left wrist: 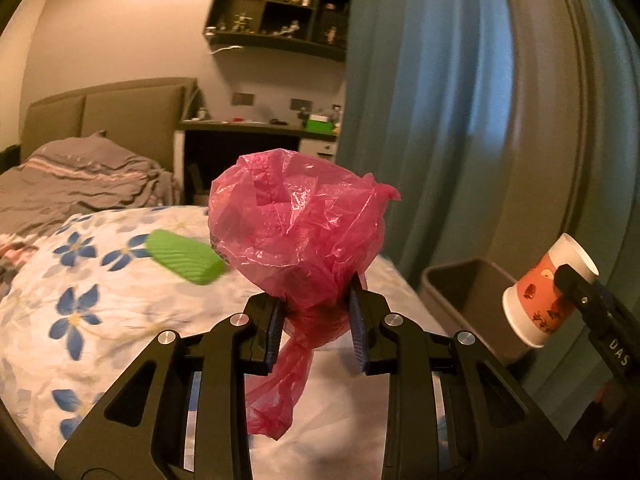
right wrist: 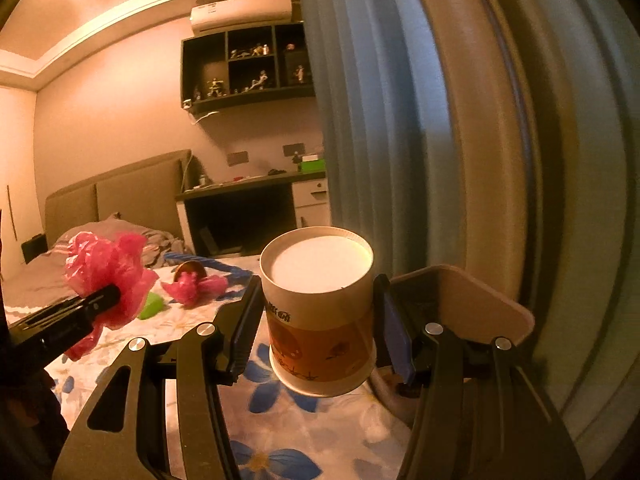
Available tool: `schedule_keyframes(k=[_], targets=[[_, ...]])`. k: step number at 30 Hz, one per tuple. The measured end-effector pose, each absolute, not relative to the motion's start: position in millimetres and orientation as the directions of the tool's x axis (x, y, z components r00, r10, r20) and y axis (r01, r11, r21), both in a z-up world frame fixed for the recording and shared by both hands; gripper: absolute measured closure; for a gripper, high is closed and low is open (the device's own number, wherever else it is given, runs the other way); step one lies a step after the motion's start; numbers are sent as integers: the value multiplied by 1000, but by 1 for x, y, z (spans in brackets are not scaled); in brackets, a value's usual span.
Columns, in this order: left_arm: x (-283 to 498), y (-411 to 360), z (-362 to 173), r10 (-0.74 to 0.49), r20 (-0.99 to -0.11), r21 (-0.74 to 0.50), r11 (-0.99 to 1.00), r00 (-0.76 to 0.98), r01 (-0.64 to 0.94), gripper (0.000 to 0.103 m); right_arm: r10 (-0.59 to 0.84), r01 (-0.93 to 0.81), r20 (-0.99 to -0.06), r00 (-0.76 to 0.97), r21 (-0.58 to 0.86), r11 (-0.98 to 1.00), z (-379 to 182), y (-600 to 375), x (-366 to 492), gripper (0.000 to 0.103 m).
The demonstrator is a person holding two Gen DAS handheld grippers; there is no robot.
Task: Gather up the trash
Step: 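Carry the pink bag and white cup over the grey wastebasket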
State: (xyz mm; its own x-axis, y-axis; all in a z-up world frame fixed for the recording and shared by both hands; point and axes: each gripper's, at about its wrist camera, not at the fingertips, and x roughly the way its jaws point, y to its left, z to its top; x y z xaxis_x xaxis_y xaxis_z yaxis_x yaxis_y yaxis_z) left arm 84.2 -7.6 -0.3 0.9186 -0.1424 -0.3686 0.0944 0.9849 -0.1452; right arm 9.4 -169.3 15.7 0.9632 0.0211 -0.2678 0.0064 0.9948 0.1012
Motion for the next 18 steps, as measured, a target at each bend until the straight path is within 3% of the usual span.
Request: schedule_keyframes(k=[18], targets=[[115,-93,0,-269,-379,-106,963,886,248,75,-81,110,-267,960,96,989,12,-230,14,48]])
